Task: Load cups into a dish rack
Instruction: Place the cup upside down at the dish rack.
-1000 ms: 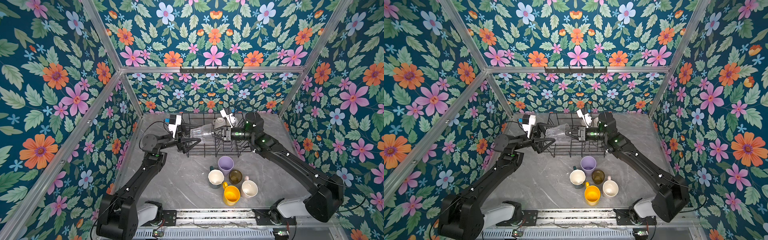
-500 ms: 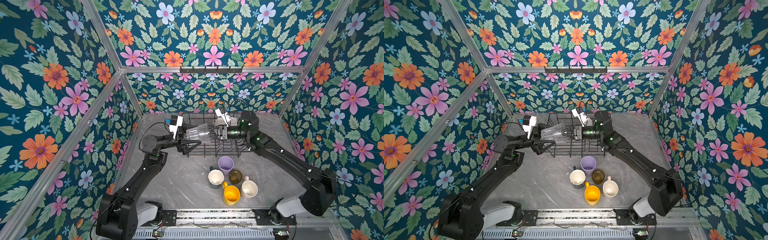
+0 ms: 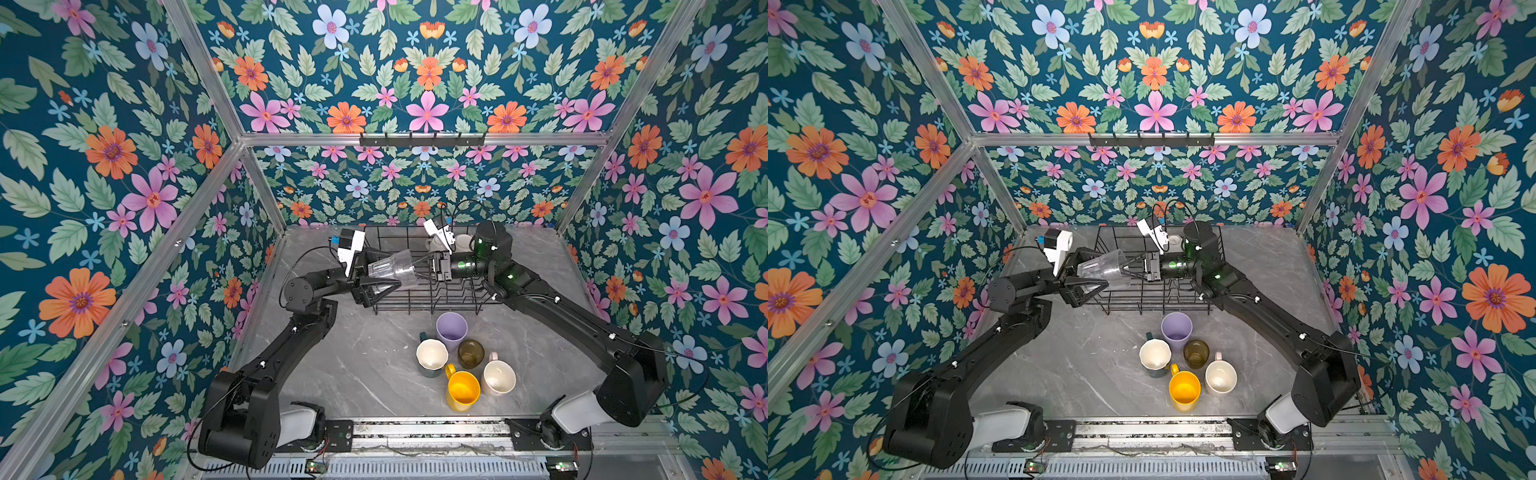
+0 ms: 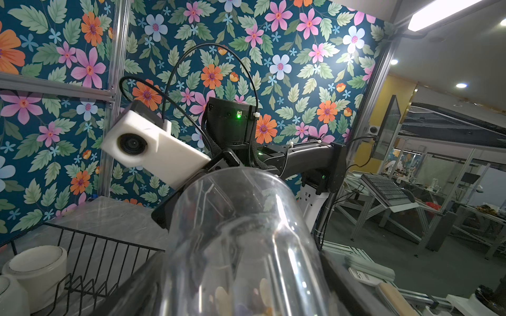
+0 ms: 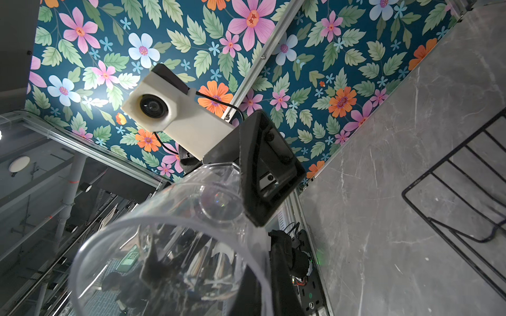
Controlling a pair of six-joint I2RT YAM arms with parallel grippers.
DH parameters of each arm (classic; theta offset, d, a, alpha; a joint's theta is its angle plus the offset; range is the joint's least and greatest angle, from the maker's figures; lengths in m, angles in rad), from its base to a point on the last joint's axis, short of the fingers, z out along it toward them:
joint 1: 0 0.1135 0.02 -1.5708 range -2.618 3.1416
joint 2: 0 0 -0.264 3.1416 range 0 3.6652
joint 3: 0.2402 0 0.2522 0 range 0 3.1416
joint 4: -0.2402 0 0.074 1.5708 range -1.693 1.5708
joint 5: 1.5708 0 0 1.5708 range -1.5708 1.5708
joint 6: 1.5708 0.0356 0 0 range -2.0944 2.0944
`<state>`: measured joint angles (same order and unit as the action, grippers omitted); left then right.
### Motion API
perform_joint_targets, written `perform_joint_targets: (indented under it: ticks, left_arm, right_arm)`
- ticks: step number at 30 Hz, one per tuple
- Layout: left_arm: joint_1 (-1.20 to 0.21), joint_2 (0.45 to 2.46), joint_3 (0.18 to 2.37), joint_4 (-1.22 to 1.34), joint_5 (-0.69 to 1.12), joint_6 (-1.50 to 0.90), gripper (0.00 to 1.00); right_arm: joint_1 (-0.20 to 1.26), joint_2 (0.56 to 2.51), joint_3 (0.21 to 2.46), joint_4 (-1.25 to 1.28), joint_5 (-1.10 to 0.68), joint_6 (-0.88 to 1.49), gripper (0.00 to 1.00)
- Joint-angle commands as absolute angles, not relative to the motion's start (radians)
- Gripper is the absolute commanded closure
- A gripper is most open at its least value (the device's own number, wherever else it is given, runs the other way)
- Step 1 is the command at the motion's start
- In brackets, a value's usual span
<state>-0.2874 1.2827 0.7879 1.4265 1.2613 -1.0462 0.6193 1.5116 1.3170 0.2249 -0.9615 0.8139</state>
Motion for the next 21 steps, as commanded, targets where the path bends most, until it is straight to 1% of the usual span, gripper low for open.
perform_joint_targets:
  ticks: [1, 10, 12, 16, 21]
  left_arm:
    - [-0.288, 1.295, 0.799, 1.555, 1.289, -1.134, 0.15]
    - [-0.302, 1.299, 0.798, 1.555, 1.307, -1.134, 0.17]
    - [-0.303, 1.299, 0.798, 1.556, 1.310, -1.134, 0.21]
    - [-0.305, 1.299, 0.799, 1.555, 1.315, -1.137, 0.37]
    - [-0.304, 1.294, 0.802, 1.554, 1.312, -1.138, 0.71]
  right_arm:
    - [0.623, 1.518, 1.328, 0.286, -0.976, 0.825, 1.00]
    - [0.629, 1.538, 1.342, 0.301, -0.976, 0.839, 1.00]
    - [0.630, 1.542, 1.345, 0.299, -0.977, 0.839, 1.00]
    - [0.629, 1.543, 1.346, 0.294, -0.974, 0.839, 1.00]
    - [0.630, 1.533, 1.344, 0.277, -0.956, 0.832, 1.00]
